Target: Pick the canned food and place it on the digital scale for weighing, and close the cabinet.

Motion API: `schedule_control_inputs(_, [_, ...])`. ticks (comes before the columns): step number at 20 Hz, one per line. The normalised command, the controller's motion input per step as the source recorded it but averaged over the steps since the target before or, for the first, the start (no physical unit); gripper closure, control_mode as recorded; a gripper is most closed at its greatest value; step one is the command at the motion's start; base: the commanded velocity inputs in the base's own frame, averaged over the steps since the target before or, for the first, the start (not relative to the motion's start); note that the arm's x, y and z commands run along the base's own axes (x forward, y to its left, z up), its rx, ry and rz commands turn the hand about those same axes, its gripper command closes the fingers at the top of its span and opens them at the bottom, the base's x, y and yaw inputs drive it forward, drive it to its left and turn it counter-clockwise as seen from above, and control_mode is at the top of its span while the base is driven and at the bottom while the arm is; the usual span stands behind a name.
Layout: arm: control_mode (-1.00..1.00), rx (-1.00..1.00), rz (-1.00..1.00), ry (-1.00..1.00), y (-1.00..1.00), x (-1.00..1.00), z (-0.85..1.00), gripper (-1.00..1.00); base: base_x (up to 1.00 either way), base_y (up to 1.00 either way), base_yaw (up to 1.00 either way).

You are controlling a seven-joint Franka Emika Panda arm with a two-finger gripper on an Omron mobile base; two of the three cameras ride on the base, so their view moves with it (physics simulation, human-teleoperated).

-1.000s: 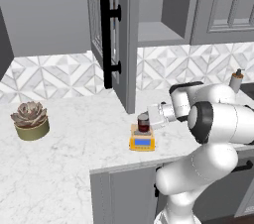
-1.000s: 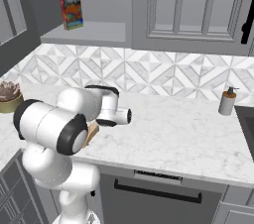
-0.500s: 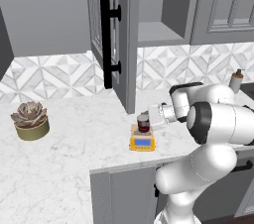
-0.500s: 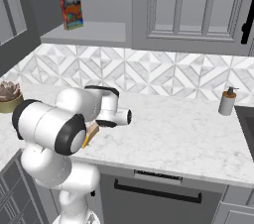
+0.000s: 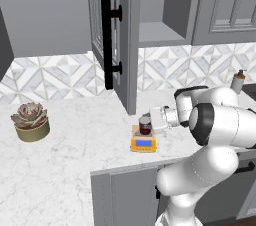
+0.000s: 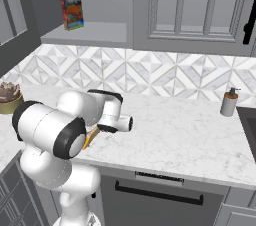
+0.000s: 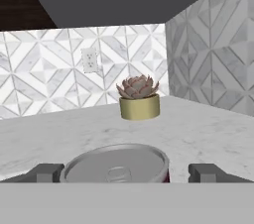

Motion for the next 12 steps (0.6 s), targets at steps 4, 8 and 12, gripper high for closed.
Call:
schedule_control_inputs(4, [-1.0,0.08,0.0,-0.06,0.0,0.0,0.11,-1.0,0.0,0.0,0.0])
schedule_control_inputs(8, [-1.0,0.08,0.0,-0.16,-0.01,0.0,0.28,-1.0,0.0,0.0,0.0])
schedule_control_inputs(12, [-1.0,0.04,0.0,-0.16,0.0,-0.13,0.37,-1.0,0.0,0.0,0.0])
